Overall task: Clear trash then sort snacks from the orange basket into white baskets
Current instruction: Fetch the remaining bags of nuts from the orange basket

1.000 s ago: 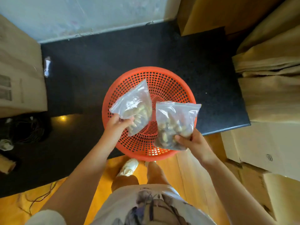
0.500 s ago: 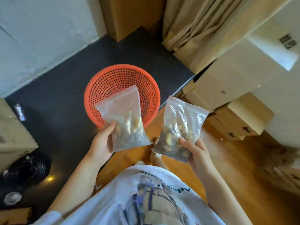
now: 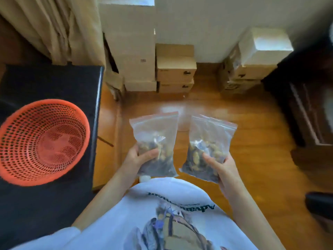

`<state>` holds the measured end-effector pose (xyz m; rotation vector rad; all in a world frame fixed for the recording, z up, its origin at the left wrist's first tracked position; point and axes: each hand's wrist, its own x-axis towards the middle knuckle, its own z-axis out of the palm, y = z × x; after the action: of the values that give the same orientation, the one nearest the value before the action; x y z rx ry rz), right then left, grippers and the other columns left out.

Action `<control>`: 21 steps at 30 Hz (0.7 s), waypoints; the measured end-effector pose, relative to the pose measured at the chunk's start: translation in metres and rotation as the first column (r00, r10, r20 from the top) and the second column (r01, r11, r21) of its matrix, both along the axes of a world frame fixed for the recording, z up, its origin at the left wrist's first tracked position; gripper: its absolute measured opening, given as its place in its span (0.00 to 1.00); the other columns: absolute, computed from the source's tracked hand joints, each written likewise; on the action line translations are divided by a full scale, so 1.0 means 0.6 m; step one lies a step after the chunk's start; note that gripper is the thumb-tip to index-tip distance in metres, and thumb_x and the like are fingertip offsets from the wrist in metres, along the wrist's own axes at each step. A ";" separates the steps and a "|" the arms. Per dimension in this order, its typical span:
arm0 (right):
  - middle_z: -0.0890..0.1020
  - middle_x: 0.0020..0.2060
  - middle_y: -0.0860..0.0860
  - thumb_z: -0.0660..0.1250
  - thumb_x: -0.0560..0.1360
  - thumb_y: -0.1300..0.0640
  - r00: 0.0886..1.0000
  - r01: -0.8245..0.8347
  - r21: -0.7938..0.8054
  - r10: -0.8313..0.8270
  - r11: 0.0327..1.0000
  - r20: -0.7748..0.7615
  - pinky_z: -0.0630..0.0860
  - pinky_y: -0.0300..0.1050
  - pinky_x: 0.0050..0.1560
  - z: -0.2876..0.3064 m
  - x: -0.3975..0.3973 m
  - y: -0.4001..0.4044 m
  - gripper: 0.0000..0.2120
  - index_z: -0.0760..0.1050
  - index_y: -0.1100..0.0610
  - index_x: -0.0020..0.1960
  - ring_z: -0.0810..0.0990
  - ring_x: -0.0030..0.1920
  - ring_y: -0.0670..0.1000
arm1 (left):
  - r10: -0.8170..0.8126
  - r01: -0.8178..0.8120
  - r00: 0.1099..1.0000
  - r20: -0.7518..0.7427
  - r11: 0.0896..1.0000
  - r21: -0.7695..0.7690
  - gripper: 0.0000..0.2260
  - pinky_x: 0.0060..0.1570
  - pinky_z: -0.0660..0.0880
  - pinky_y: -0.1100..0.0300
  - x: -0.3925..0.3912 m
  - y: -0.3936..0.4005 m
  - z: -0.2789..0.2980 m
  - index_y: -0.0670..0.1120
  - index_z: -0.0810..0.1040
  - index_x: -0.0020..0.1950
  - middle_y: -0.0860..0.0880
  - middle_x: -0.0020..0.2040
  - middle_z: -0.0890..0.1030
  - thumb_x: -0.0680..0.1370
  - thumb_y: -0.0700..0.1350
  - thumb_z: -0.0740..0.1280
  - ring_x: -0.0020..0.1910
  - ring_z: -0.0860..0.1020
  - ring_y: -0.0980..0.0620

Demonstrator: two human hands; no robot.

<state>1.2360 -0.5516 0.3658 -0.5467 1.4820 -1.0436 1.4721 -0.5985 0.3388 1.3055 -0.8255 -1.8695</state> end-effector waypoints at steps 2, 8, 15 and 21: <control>0.86 0.43 0.50 0.80 0.53 0.50 0.992 0.128 0.001 -0.128 0.992 -0.012 0.80 0.42 0.37 -0.001 -0.047 0.052 0.30 0.76 0.53 0.54 0.85 0.44 0.53 | -0.111 0.111 0.993 0.029 0.994 -0.009 0.24 0.40 0.78 0.64 -0.064 0.007 0.003 0.49 0.77 0.49 0.54 0.40 0.85 0.56 0.54 0.75 0.41 0.83 0.56; 0.86 0.36 0.52 0.76 0.57 0.53 0.893 0.449 -0.012 -0.449 0.894 -0.025 0.80 0.44 0.35 0.001 -0.201 0.232 0.17 0.79 0.57 0.44 0.85 0.39 0.54 | -0.396 0.399 0.915 0.079 0.916 -0.028 0.25 0.38 0.78 0.64 -0.275 0.087 0.019 0.51 0.76 0.51 0.55 0.42 0.85 0.56 0.55 0.75 0.43 0.84 0.55; 0.83 0.28 0.48 0.75 0.62 0.58 0.649 0.750 -0.055 -0.749 0.659 -0.133 0.78 0.39 0.32 -0.004 -0.379 0.470 0.08 0.78 0.60 0.37 0.82 0.31 0.47 | -0.553 0.561 0.823 0.132 0.827 -0.032 0.21 0.40 0.78 0.62 -0.508 0.223 0.025 0.54 0.78 0.50 0.53 0.44 0.85 0.59 0.57 0.73 0.44 0.83 0.53; 0.85 0.40 0.51 0.74 0.64 0.63 0.477 0.871 -0.052 -0.867 0.488 -0.146 0.79 0.50 0.47 -0.015 -0.464 0.614 0.10 0.80 0.56 0.44 0.83 0.44 0.54 | -0.660 0.676 0.731 0.175 0.735 -0.055 0.21 0.31 0.77 0.66 -0.667 0.316 0.019 0.50 0.77 0.50 0.54 0.38 0.85 0.60 0.55 0.72 0.36 0.84 0.56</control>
<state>0.9575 -0.1830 0.3566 0.2589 1.9674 -1.7945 1.0719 -0.4086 0.3503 1.1579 -1.6350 -2.2298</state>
